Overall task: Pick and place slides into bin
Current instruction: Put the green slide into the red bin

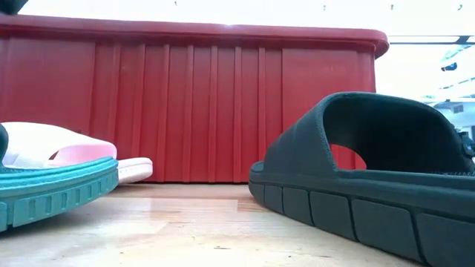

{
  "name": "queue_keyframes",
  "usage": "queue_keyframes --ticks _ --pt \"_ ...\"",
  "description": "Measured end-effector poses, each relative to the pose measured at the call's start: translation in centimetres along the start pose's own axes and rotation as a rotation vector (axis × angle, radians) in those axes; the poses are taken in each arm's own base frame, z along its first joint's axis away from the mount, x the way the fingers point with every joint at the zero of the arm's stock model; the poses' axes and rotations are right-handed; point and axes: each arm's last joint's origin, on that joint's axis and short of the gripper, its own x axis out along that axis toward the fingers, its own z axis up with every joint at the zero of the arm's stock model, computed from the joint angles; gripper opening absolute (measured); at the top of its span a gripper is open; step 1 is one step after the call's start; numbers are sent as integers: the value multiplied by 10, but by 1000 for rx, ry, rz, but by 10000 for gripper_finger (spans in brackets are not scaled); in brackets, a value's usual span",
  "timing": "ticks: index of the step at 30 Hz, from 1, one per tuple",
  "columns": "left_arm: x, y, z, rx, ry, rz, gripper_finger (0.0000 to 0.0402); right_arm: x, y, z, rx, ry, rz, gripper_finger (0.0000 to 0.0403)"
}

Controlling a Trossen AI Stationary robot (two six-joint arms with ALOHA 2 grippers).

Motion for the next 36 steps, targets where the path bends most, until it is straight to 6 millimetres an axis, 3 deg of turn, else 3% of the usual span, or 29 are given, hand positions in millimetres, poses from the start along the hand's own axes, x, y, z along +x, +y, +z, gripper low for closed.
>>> queue_keyframes --ticks 7,20,27,36 --pt "8 -3 -19 -15 -15 130 145 0 0 0 8 0 0 80" --pt "13 -23 -24 -81 -83 80 149 0 0 0 9 0 0 80" --pt "37 -28 -32 -20 -36 145 152 0 0 0 9 0 0 80" --pt "34 -25 -27 95 -89 286 147 0 0 0 8 0 0 80"
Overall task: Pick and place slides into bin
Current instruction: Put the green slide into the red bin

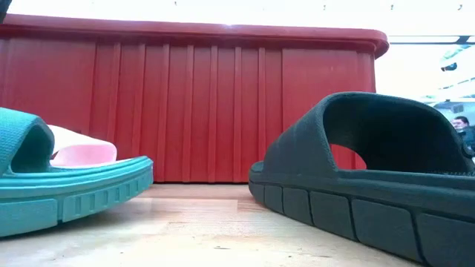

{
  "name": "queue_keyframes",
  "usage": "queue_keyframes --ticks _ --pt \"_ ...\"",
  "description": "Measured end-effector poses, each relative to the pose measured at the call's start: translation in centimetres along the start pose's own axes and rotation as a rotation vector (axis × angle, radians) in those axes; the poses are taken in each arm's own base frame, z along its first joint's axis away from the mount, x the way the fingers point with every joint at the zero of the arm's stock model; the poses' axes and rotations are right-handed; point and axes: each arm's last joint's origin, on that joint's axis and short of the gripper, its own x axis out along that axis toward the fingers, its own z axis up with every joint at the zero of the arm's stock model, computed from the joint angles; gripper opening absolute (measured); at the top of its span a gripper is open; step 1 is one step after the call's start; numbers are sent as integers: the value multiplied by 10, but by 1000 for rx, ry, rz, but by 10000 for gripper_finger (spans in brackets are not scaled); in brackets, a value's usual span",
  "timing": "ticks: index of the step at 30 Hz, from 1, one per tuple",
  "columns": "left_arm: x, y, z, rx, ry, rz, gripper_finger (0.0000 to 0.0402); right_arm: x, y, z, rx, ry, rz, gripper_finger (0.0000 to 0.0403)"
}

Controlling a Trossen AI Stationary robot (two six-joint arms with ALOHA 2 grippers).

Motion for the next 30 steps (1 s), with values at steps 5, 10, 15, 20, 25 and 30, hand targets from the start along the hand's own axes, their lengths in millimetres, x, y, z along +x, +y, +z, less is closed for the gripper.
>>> queue_keyframes --ticks 5,10,15,20,25,30 --pt "1 1 0 2 0 9 132 0 0 0 -1 0 0 80" --pt "3 6 2 0 3 20 120 0 0 0 -8 0 0 80" --pt "12 13 3 21 22 41 117 0 0 0 -8 0 0 80" --pt "17 20 4 26 27 79 122 0 0 0 -8 0 0 80" --pt "20 25 6 14 22 114 123 0 0 0 -9 0 0 80" --pt "19 24 6 10 21 107 123 0 0 0 -9 0 0 80"
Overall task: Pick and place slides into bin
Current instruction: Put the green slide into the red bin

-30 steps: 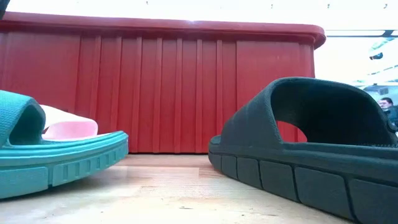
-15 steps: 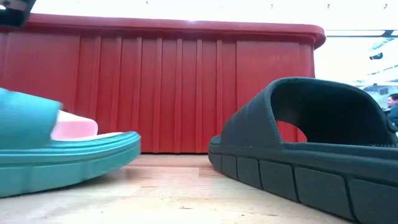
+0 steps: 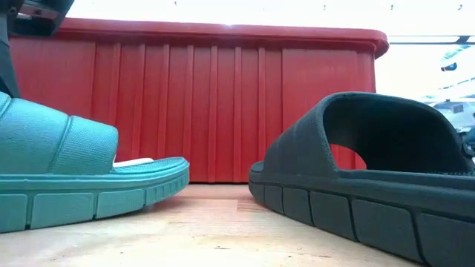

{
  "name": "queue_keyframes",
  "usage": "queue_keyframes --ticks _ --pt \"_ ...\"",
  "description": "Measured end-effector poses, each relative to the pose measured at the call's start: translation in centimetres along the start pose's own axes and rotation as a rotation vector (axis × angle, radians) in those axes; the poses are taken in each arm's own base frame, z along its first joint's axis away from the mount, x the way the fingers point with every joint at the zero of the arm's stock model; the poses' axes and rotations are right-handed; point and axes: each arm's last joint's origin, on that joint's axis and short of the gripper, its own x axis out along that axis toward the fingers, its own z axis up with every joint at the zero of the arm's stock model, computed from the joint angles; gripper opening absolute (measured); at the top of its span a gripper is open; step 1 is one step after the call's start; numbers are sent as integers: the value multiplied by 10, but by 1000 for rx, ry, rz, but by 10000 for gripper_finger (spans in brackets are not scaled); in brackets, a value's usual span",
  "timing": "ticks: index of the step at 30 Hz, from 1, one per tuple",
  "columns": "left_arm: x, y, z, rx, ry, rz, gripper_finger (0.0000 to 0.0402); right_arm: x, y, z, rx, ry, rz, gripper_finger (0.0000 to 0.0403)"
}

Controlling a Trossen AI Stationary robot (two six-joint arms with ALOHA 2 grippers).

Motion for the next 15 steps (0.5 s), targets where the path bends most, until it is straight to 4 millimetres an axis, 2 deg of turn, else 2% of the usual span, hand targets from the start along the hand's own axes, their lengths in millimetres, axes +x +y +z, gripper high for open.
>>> queue_keyframes --ticks 5,9,12,15 --pt "6 -1 -2 25 -6 74 118 0 0 0 0 0 0 80" --pt "20 1 -4 22 24 112 100 0 0 0 0 -2 0 80" --pt "28 1 -6 24 37 126 76 0 0 0 0 -4 1 80" --pt "28 0 -4 21 23 135 35 0 0 1 0 -8 1 80"
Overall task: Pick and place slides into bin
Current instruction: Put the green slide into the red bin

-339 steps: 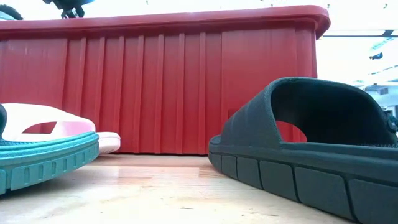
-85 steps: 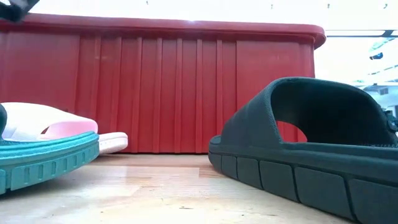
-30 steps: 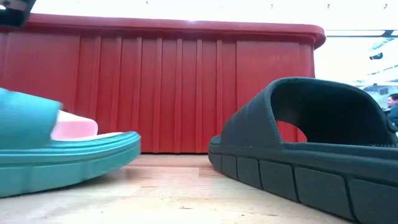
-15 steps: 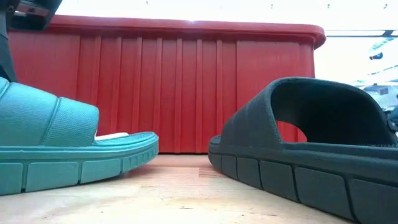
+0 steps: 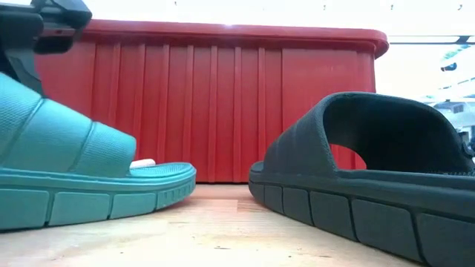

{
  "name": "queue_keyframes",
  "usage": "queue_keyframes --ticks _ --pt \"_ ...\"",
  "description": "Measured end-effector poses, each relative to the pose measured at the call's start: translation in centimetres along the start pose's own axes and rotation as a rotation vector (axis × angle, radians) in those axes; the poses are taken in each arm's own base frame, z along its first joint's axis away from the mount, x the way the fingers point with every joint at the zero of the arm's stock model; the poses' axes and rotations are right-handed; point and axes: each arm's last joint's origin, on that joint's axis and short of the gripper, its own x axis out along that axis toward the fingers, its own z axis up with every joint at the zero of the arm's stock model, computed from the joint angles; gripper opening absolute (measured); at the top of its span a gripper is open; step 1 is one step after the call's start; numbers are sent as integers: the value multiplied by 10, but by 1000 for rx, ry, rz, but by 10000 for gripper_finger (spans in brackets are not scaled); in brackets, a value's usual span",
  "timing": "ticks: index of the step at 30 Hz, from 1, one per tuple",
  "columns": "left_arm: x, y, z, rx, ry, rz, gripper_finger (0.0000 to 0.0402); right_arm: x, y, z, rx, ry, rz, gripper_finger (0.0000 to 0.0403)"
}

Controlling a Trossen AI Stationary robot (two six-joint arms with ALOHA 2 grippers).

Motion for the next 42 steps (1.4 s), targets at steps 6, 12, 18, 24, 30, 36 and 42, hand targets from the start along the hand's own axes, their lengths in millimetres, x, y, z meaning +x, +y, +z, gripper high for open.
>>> queue_keyframes --ticks 6,12,18,24,30,36,42 --pt "-18 3 20 93 -25 38 21 0 0 0 0 1 0 80" --pt "-49 21 56 207 -53 187 12 0 0 0 1 1 -1 80" --pt "-85 63 96 231 -107 544 23 0 0 0 0 1 -1 80" --pt "-111 124 125 270 -55 832 12 0 0 0 4 1 -1 80" --pt "-115 211 128 107 65 927 16 0 -2 0 67 -11 -67 80" --pt "-99 309 100 -229 206 929 12 0 -4 0 69 -22 -156 80" --pt "-58 390 76 -449 296 831 12 -1 -7 0 88 -47 -261 80"
